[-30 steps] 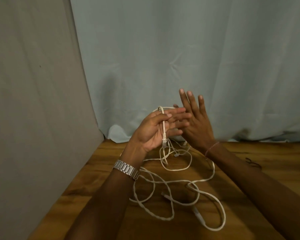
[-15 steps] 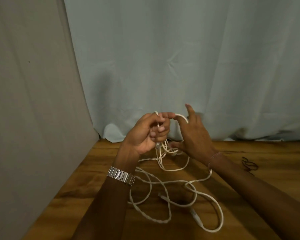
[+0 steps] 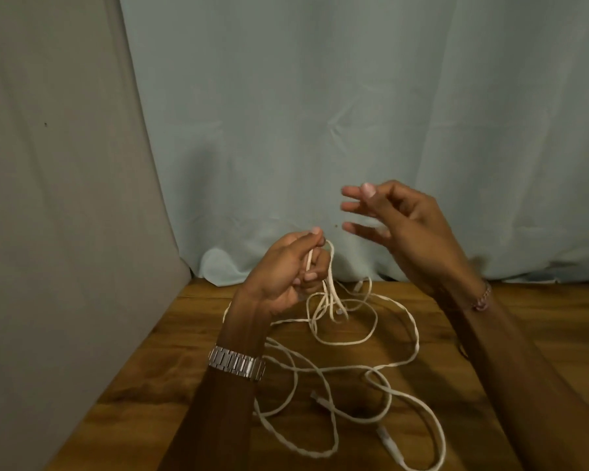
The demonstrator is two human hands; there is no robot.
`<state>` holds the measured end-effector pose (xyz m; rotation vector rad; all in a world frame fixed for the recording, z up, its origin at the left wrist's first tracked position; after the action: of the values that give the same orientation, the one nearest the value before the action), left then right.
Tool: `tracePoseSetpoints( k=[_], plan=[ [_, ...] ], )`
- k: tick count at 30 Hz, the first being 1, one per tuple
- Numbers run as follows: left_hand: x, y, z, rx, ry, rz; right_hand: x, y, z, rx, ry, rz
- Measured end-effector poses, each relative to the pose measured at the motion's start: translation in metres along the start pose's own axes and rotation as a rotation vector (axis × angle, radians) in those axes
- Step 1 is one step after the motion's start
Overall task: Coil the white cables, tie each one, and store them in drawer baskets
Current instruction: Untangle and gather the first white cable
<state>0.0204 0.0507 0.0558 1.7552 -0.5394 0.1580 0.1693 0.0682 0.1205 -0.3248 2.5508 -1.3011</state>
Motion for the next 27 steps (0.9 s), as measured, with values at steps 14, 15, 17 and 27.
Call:
tracePoseSetpoints(
  k=[14,15,17,27],
  plan=[
    [0.013,0.012,-0.003,0.045,0.001,0.137,0.041,0.047,-0.016,-0.018,-0.346,0.302],
    [0.014,0.014,-0.003,0.059,-0.009,0.158,0.037,0.053,-0.018,-0.026,-0.352,0.349],
    [0.016,0.017,-0.002,0.064,-0.032,0.154,0.031,0.057,-0.021,-0.092,-0.318,0.41],
    [0.034,0.001,0.0,-0.196,-0.203,0.101,0.039,0.062,-0.017,-0.236,-0.159,0.68]
  ],
)
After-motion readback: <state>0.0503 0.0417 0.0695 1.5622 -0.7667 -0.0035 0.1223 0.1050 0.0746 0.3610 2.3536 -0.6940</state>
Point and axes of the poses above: each hand's wrist, its own z-axis away from the middle knuckle, its own x-axis out of the palm, y = z × x, the point moved 7 cm from there along -z, towards the middle knuckle, and after that the axes turned 7 degrees about z, right-handed, at the moved point
